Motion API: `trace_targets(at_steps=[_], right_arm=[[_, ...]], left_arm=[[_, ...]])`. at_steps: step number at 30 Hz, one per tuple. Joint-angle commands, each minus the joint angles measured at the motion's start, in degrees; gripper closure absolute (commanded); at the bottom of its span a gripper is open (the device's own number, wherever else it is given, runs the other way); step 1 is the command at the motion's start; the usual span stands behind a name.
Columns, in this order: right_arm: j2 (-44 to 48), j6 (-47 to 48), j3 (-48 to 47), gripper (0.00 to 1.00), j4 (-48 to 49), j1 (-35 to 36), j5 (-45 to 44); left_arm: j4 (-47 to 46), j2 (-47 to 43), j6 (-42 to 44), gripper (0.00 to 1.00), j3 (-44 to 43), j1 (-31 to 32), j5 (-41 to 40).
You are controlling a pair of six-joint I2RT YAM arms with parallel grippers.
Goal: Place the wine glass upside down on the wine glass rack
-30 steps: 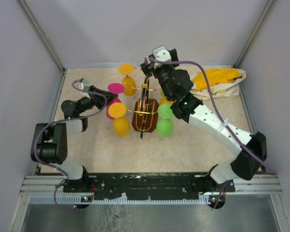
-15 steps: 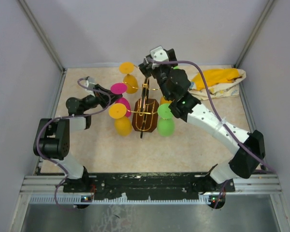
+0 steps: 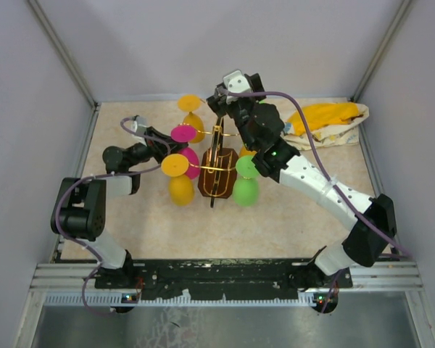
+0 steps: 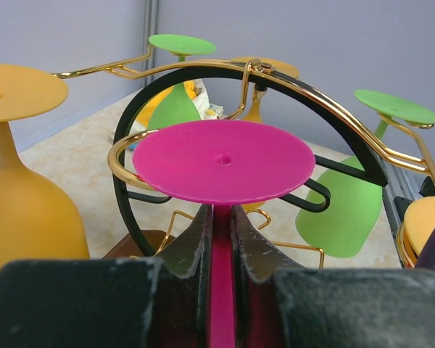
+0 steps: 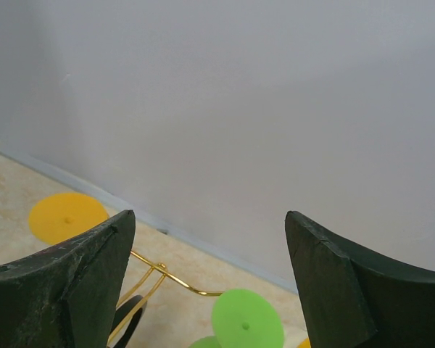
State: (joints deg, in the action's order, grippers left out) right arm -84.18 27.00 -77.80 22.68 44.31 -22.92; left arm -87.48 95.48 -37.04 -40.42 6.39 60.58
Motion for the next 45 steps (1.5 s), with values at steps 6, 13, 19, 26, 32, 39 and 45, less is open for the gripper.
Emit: trace_targets(at_steps=[6, 13, 19, 26, 32, 39, 45], right_arm=[[-0.42, 0.86, -2.75, 0.16, 2.2, -0.45, -0.81], [0.11, 1.1, -2.2, 0.16, 1.98, -0.45, -1.08], [0.39, 1.21, -1.79, 0.16, 2.2, -0.46, -1.03], [0.74, 1.3, -1.2, 0.15, 2.41, -0.45, -1.08], [1.08, 1.47, -0.8, 0.15, 2.48, -0.46, -1.11], [1.33, 1.23, -0.27, 0.15, 2.54, -0.46, -1.0], [1.49, 1.12, -0.07, 0.15, 2.56, -0.44, -0.85]], left_arm=[[-15.04, 3.47, 0.8, 1.0, -5.17, 1.8, -1.51], [-15.09, 6.03, 1.72, 1.0, -7.75, 3.6, -2.79], [-15.0, 6.98, 4.32, 1.0, -7.25, 3.63, -6.5], [-13.91, 6.61, 8.59, 1.0, -5.58, 3.54, -11.37], [-11.03, 3.53, 12.89, 1.0, -3.21, 2.92, -13.66], [-8.17, -1.27, 16.72, 1.0, 0.43, 1.25, -16.4], [-7.0, -4.11, 17.72, 1.0, 2.19, 0.69, -16.07]])
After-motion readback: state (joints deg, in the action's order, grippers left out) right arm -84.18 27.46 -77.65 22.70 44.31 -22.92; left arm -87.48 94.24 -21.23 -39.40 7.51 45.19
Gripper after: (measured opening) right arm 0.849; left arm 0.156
